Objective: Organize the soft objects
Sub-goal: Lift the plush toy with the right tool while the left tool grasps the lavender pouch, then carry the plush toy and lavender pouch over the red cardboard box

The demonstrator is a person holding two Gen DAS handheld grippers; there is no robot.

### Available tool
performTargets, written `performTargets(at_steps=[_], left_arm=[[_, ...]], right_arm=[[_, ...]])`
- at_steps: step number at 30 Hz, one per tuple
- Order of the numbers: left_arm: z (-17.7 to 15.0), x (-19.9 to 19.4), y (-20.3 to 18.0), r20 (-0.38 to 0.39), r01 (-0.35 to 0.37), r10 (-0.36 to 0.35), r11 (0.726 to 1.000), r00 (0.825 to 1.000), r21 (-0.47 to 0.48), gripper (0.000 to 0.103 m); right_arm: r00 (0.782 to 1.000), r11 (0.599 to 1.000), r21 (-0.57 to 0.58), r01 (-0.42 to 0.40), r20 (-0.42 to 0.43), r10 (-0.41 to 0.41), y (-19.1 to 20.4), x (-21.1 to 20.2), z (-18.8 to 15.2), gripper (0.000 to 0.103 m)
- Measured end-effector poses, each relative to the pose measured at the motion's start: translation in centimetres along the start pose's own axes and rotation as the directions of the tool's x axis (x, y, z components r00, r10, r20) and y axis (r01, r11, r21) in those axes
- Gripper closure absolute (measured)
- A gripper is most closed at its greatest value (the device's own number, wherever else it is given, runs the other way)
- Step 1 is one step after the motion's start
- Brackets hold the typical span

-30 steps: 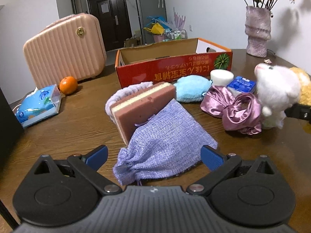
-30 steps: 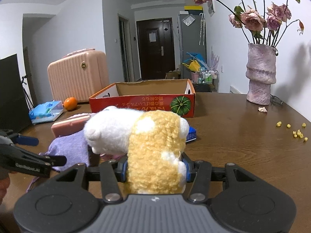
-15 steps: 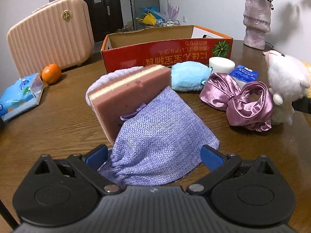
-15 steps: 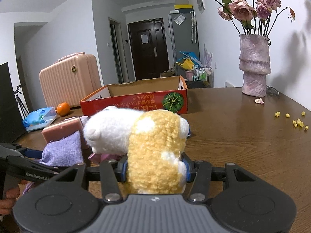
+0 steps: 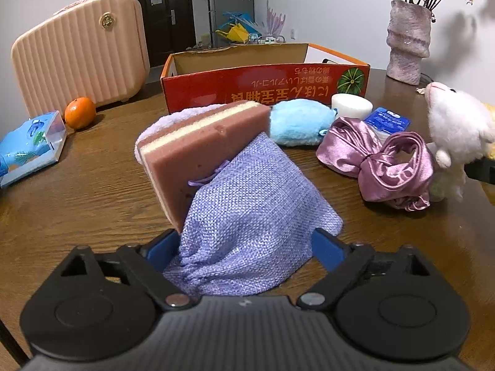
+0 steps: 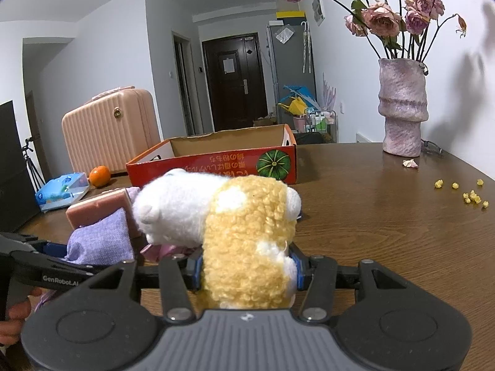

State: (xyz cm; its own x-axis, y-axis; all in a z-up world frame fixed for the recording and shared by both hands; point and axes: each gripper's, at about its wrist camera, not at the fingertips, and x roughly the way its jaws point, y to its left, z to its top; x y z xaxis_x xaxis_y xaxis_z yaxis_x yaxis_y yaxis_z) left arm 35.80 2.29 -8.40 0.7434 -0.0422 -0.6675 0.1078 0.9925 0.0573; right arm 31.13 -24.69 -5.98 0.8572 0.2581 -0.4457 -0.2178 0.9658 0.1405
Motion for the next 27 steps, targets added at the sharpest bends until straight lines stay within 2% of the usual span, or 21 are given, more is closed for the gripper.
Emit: performTargets(at_steps=[3,8,11,21,27], left_arm=[[-0.3,-0.4,-0.3,0.007,-0.001,0.001,1.000,1.000,0.001,0.021],[-0.7,-1.2,-0.8,0.017,0.005,-0.005,1.000,1.000,0.006,0.041],[-1.0,-1.7,-1.0,0.023,0.013,-0.013,1.000,1.000,0.009,0.049],[-1.9,-3.2,-1.4,0.040,0.011,-0.010,1.000,0.999,-0.015,0.060],[-2.3,-4.8,-1.3,0.082,0.013,-0.010,0.999,0.997,-0.039,0.063]], right_arm=[[1.000,1.000,0.001,0.002,0.003,-0.002,0.0,-0.1,0.0,0.054],[1.000,1.000,-0.002,0.004,0.010,-0.004,0.1,-0.3,-0.2,0.054],[1.000,1.000,-0.002,0.003,0.018,-0.003,0.1,-0.6,-0.3,0.054],[0.999,1.000,0.000,-0.011,0.039,0.011,0.2,-1.2,-0.3,0.054],[0.999,1.000,-0.002,-0.011,0.040,0.011,0.2,-1.2,-0.3,0.054]])
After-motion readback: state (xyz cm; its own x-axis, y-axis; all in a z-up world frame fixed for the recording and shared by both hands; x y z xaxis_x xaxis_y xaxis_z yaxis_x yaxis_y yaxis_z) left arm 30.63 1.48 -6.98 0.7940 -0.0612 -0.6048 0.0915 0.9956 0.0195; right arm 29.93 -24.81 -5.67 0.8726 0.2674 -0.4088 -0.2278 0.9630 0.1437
